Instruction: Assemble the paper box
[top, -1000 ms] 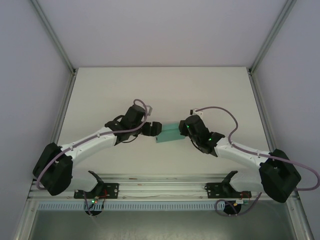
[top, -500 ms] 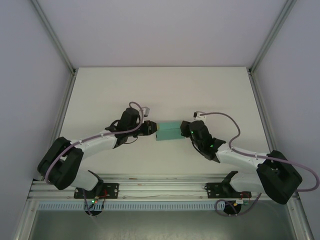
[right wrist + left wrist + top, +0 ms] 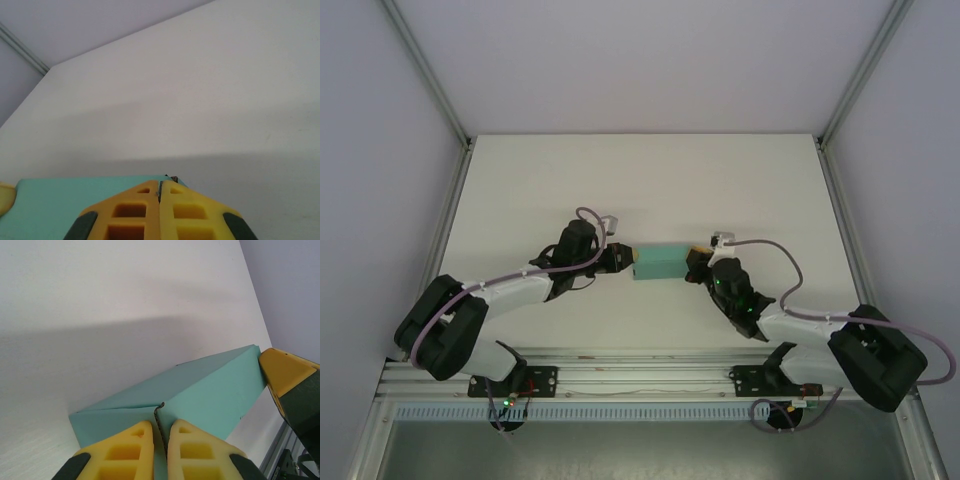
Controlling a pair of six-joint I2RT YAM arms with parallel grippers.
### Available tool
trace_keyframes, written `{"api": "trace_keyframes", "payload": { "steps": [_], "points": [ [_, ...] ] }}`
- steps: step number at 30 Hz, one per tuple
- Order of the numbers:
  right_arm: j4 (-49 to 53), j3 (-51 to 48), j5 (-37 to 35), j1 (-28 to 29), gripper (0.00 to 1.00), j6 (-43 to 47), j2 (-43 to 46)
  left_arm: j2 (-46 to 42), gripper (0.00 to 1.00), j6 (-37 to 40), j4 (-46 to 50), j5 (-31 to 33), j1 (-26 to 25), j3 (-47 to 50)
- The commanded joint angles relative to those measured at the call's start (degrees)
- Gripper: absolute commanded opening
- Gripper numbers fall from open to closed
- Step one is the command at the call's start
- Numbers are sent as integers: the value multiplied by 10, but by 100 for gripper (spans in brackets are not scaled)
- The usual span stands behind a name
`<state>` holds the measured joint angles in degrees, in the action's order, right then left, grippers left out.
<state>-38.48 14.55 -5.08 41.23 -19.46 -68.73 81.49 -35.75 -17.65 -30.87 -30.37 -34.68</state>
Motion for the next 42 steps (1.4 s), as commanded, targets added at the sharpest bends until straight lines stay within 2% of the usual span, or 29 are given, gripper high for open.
{"api": "trace_keyframes", "payload": {
  "steps": [1, 10, 13, 14, 15, 20, 22, 24, 28, 31, 34, 36, 38, 42],
  "points": [
    [109, -46, 43, 5, 0, 82, -17, 37, 2, 30, 110, 35, -6, 20],
    [106, -31, 38, 8, 0, 121, -8, 35, 0, 37, 118, 36, -6, 9],
    [142, -12, 42, 8, 0, 114, 18, 27, 0, 48, 138, 38, -6, -11],
    [165, -1, 33, 8, 1, 105, 24, 24, 5, 56, 147, 38, -6, -20],
    [192, 14, 25, 7, 6, 94, 35, 21, 14, 61, 155, 39, -6, -31],
    [337, 110, 4, 7, 28, 72, 51, 10, 41, 90, 210, 61, -7, -97],
    [372, 141, -15, 5, 31, 57, 48, 4, 55, 96, 229, 81, -6, -122],
    [395, 166, -26, 6, 33, 48, 46, -1, 63, 107, 245, 94, -7, -144],
    [438, 215, -38, 4, 41, 49, 38, -4, 100, 122, 281, 112, -6, -185],
    [460, 238, -45, 5, 46, 49, 34, -2, 100, 127, 302, 127, -6, -206],
    [479, 260, -31, 3, 59, 86, 33, -6, 100, 134, 311, 133, -6, -215],
    [488, 275, 16, 2, 76, 142, 34, -16, 100, 135, 320, 151, -6, -221],
    [497, 292, 62, 4, 100, 209, 34, -34, 100, 138, 332, 182, -6, -227],
    [544, 328, 181, 3, 100, 384, 19, -78, 100, 144, 353, 260, -5, -216]
  ]
}}
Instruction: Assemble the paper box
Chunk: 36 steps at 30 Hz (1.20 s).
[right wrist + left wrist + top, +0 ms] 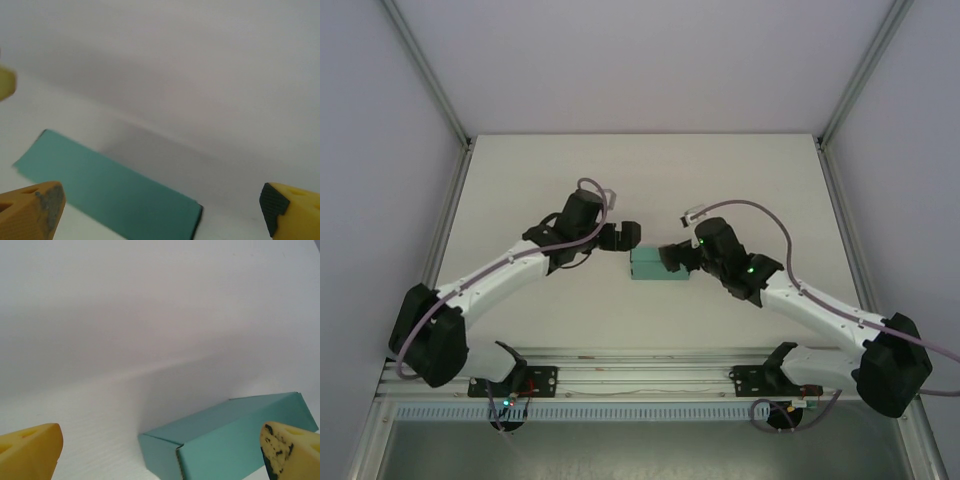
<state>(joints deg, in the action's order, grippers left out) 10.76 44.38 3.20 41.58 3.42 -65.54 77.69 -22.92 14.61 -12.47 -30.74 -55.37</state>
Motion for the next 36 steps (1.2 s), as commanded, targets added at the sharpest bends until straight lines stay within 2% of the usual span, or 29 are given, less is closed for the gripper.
{"api": "trace_keyframes", "payload": {
  "steps": [1, 5, 8, 14, 20, 23, 29, 31, 36],
  "points": [
    [75, 41, 132, 0, 100, 211, -20, -51, 100, 17, 42, 98, -1, -6],
    [153, 88, 182, 0, 100, 372, -62, -88, 100, 20, 90, 171, 1, 8],
    [197, 134, 148, 0, 100, 451, -109, -121, 100, 6, 114, 214, 3, 26],
    [254, 214, 68, 0, 99, 533, -211, -185, 100, -23, 123, 261, 5, 84],
    [286, 250, 46, 1, 86, 555, -284, -207, 100, -35, 122, 276, 6, 108],
    [284, 261, 31, 0, 73, 548, -311, -202, 100, -33, 122, 275, 7, 105],
    [231, 255, -25, 13, 62, 531, -330, -188, 100, -31, 127, 273, 7, 101],
    [180, 242, -69, 21, 58, 528, -329, -185, 100, -31, 128, 273, 7, 101],
    [54, 213, -194, 40, 56, 560, -347, -183, 100, -32, 127, 277, 7, 101]
  ]
}}
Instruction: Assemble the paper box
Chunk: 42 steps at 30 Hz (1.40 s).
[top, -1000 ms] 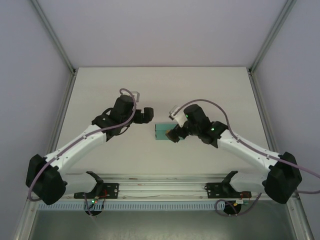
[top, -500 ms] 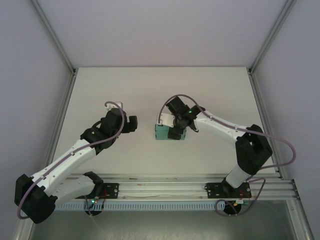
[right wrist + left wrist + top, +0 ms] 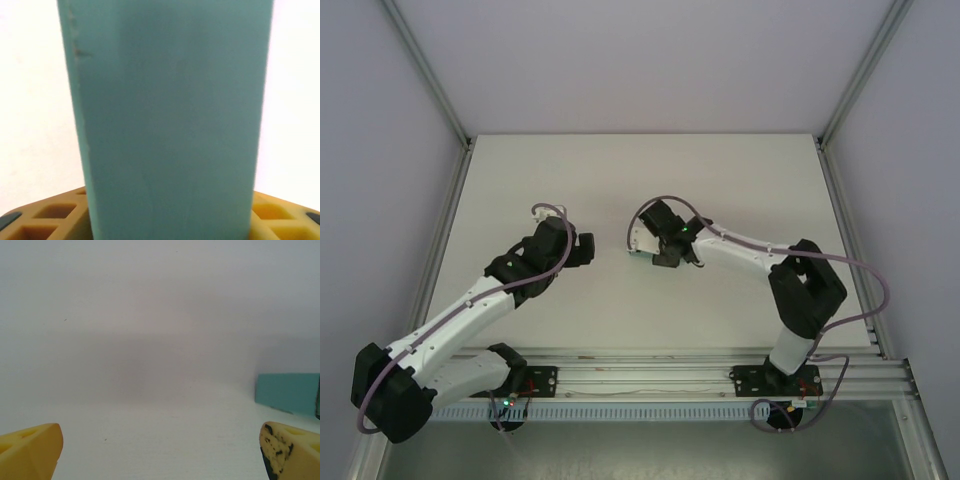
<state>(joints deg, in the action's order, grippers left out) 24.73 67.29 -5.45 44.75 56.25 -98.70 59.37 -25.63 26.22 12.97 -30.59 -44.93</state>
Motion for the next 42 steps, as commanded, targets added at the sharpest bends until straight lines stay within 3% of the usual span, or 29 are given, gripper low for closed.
{"api": "trace_keyframes", "payload": {
  "steps": [1, 3, 5, 8, 14, 21, 26, 32, 37, 42],
  "points": [
    [-106, -18, -128, 12, 56, 40, -22, 0, 100, -5, 11, 24, 5, -2],
    [-141, -23, -165, 21, 57, 59, -35, 1, 100, -5, 13, 24, 6, -3],
    [-166, -29, -189, 27, 66, 76, -49, -1, 100, -5, 15, 22, 6, -3],
    [-158, -28, -196, 36, 71, 74, -58, -5, 100, -6, 14, 21, 5, 0],
    [-119, -50, -174, 55, 85, 18, -29, -17, 100, -5, 12, 18, 6, 5],
    [-6, -53, -96, 79, 99, -46, 9, -26, 100, 0, 8, 7, 6, 7],
    [18, -62, -51, 82, 100, -69, 47, -26, 100, -5, 1, 6, 6, 14],
    [-61, -106, -56, 75, 100, -122, 148, -23, 100, -8, -35, 18, 25, 12],
    [-110, -139, -59, -5, 100, -305, 266, -8, 100, 9, -104, -26, 121, 22],
    [-145, -223, -70, -159, 100, -507, 379, 25, 100, 44, -197, 6, 218, 67]
  ]
}}
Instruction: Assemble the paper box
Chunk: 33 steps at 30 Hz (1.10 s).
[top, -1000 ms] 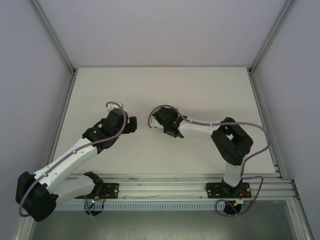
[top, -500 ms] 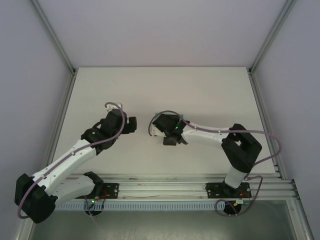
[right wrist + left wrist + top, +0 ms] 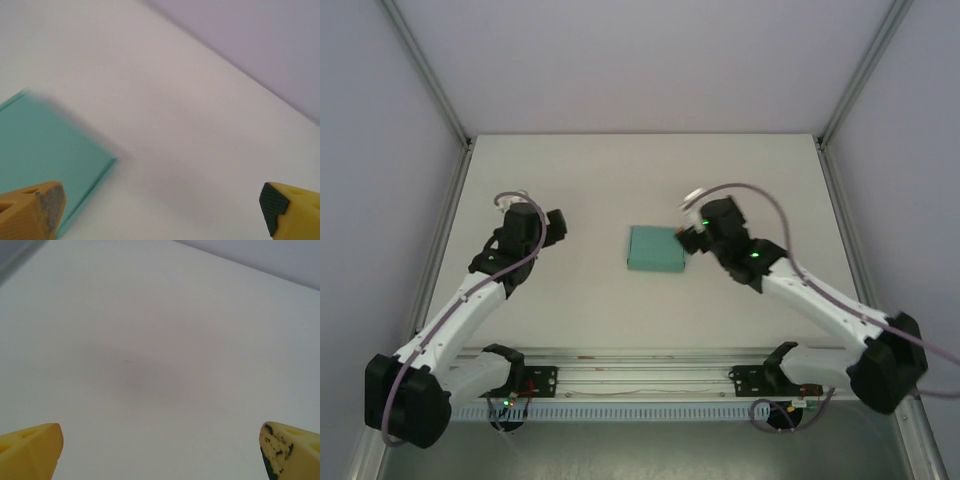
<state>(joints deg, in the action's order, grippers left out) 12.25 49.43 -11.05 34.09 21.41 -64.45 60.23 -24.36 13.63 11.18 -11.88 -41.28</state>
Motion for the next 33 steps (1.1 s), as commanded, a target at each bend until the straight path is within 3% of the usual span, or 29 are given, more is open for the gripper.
{"api": "trace_keyframes", "payload": {
  "steps": [1, 4, 10, 14, 18, 20, 26, 28, 29, 30, 31, 33],
  "points": [
    [-33, -69, -17, -80, 100, -179, 50, 24, 100, 35, -87, 46, 45, 40],
    [-78, -132, -7, -163, 100, -235, 76, 40, 100, 68, -141, 39, 91, 67],
    [-247, -242, 27, -258, 100, -251, 52, 42, 100, 136, -347, 42, 101, 169],
    [-306, -254, -16, -268, 100, -240, 10, 41, 100, 171, -493, 48, 102, 251],
    [-474, -302, -1, -273, 100, -215, -50, 89, 100, 191, -618, 23, 102, 287],
    [-535, -306, -21, -274, 100, -214, -87, 102, 100, 196, -616, 0, 102, 276],
    [-646, -301, 9, -298, 100, -202, -191, 147, 100, 239, -667, -34, 102, 266],
    [-664, -304, 63, -327, 100, -218, -213, 202, 100, 237, -781, -11, 105, 303],
    [-683, -300, 53, -331, 100, -221, -230, 251, 100, 232, -855, -5, 106, 315],
    [-614, -277, 44, -332, 100, -231, -220, 296, 100, 247, -916, -11, 109, 309],
    [-558, -255, 60, -340, 100, -237, -209, 301, 100, 255, -911, -20, 108, 298],
    [-629, -276, 70, -345, 100, -237, -226, 245, 100, 222, -703, -18, 113, 241]
  ]
}}
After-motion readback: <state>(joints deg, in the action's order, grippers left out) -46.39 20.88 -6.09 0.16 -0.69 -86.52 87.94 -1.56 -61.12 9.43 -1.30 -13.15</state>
